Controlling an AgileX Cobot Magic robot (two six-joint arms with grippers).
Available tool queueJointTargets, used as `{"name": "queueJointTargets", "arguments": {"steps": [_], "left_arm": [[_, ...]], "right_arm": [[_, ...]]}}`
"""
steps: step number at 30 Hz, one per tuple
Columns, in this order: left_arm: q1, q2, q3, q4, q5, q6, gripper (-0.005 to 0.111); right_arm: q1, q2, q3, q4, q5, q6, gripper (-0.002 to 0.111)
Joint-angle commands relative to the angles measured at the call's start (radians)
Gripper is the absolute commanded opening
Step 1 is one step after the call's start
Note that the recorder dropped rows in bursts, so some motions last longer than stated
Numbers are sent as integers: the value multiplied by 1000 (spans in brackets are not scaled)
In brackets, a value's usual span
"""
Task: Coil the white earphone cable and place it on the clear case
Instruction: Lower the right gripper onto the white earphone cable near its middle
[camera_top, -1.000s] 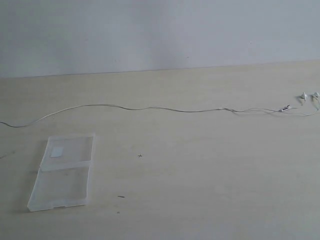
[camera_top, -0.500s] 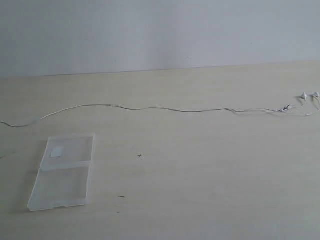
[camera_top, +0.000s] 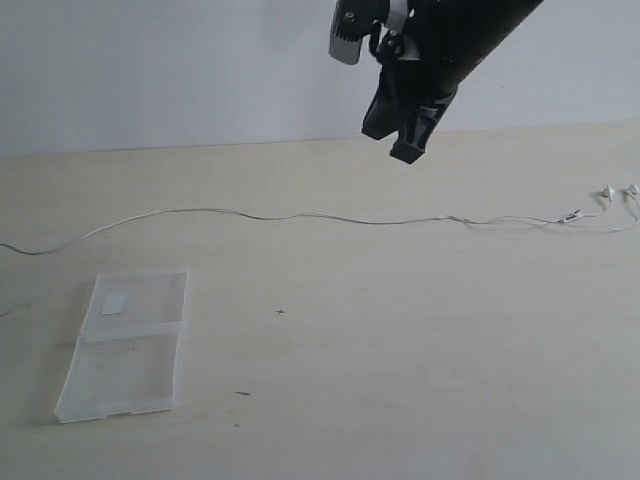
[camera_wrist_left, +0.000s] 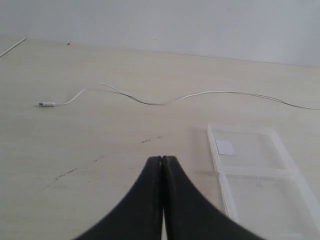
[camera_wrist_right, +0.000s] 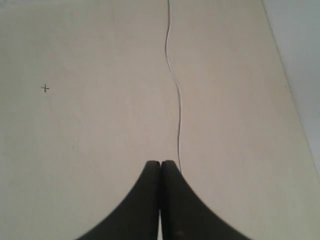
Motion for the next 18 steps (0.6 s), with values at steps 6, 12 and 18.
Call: {"name": "queueJointTargets", "arguments": {"steps": [6,12,18], "left_arm": [[2,-5,1,-3,-6,0,0],[2,-5,1,-3,-6,0,0],[2,-5,1,-3,-6,0,0]], "right_arm": [[2,281,-275,12,13,8,0],[2,398,-432,12,13,8,0],[-5,475,-470,17,11,-29,0]]}}
